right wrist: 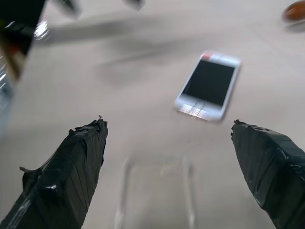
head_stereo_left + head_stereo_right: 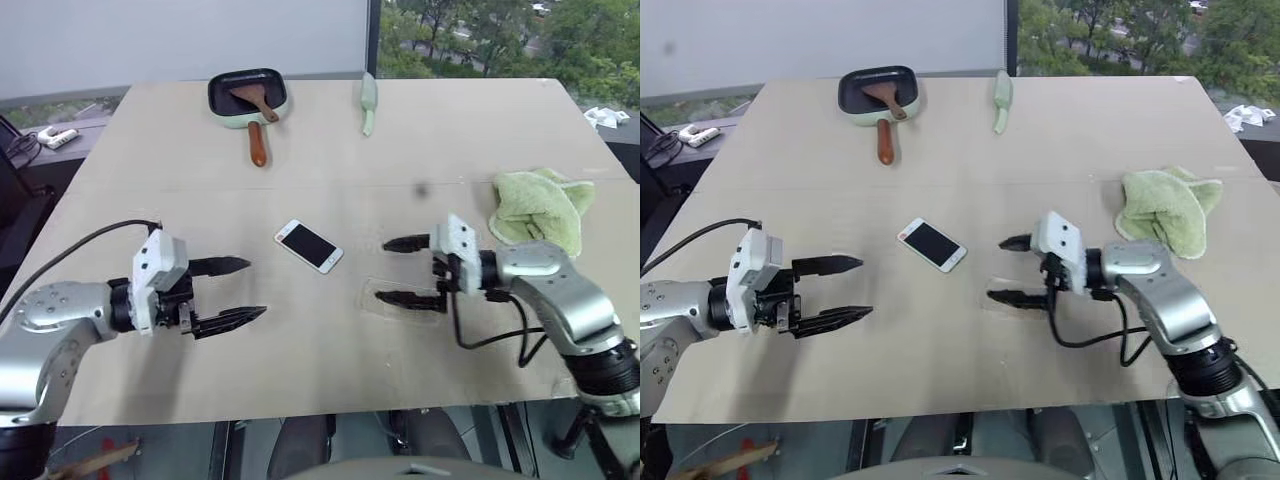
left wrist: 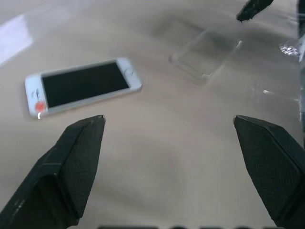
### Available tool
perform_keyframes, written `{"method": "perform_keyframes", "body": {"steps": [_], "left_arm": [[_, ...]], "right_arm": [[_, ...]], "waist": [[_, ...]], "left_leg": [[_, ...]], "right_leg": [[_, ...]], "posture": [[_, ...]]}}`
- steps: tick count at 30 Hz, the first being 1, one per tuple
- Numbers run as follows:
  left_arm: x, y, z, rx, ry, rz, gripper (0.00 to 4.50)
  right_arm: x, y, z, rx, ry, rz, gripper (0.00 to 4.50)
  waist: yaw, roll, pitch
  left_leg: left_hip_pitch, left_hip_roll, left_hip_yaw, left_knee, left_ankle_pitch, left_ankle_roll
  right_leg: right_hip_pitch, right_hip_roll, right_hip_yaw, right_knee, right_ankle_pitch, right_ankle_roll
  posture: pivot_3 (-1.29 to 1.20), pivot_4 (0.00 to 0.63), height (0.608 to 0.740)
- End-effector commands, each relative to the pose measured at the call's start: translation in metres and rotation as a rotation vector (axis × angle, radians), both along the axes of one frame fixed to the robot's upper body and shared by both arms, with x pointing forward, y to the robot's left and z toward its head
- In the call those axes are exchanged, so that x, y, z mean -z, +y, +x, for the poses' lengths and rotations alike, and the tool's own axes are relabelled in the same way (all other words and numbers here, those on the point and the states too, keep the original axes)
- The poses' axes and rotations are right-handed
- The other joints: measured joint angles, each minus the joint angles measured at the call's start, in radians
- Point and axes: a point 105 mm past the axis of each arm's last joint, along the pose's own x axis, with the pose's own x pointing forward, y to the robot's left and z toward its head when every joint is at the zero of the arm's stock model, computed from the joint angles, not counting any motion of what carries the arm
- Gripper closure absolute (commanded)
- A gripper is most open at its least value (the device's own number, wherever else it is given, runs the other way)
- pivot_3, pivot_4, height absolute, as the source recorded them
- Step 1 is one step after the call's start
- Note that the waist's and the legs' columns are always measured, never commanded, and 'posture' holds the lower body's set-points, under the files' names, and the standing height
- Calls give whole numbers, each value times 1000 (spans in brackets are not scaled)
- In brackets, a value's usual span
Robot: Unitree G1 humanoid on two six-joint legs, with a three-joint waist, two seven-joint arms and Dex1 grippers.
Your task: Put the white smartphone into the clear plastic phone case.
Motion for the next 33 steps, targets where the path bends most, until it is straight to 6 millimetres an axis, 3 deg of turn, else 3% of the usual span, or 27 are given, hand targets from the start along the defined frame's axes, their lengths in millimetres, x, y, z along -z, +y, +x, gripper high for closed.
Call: {"method": "perform_keyframes", "body": {"steps": [1,5,10,14,20,28,29,30,32,33], "left_arm": [[-12,11,-4,-80,-67,0,0],[-11,16,-10,-166,-88,7,0],[-7,20,-23,-271,-91,-2,0],[-4,21,-29,-308,-87,-3,0],[-4,18,-32,-332,-86,-15,0],[-4,17,-30,-329,-84,-18,0],[-5,16,-30,-326,-85,-19,0],[-5,16,-29,-322,-84,-20,0],[-5,16,-29,-317,-83,-21,0],[-4,16,-29,-315,-81,-21,0]], "right_arm": [[-2,32,8,78,-32,8,34],[5,66,16,144,-18,16,34],[16,92,42,298,45,-26,34],[23,101,52,352,34,-89,34],[38,115,45,338,127,-170,34],[59,105,49,462,195,-292,34],[59,104,51,471,191,-296,524],[59,102,52,477,184,-298,550],[59,99,54,486,178,-305,1393],[59,97,55,490,178,-306,1607]], "waist": [[-2,0,0],[-3,0,0],[-2,-1,-1],[0,-2,-1],[-6,-2,-1],[-21,-2,-4],[-21,-2,-4],[-21,-2,-4],[-21,-1,-5],[-21,-1,-5]], "left_leg": [[0,0,0,0,0,0],[0,0,0,0,0,0],[0,0,-1,0,1,-1],[0,-2,-2,0,3,-5],[0,-2,-3,-1,3,-5],[0,-2,-5,-3,2,-4],[0,-3,-5,-3,2,-4],[0,-3,-6,-3,2,-4],[0,-4,-7,-3,2,-4],[0,-4,-7,-3,2,-4]], "right_leg": [[0,0,0,0,0,0],[0,-1,0,0,0,0],[0,-2,-1,0,0,0],[0,-4,-3,0,0,-1],[0,-4,-4,0,0,-1],[0,-4,-6,0,0,-1],[0,-5,-6,0,0,-1],[0,-5,-7,0,0,-1],[0,-6,-8,0,0,-1],[0,-6,-8,0,0,-1]], "posture": [[0,150,740],[0,150,740],[0,150,740],[0,150,740],[0,150,740],[0,150,740],[0,150,740],[0,150,740],[0,150,740],[0,150,740]]}}
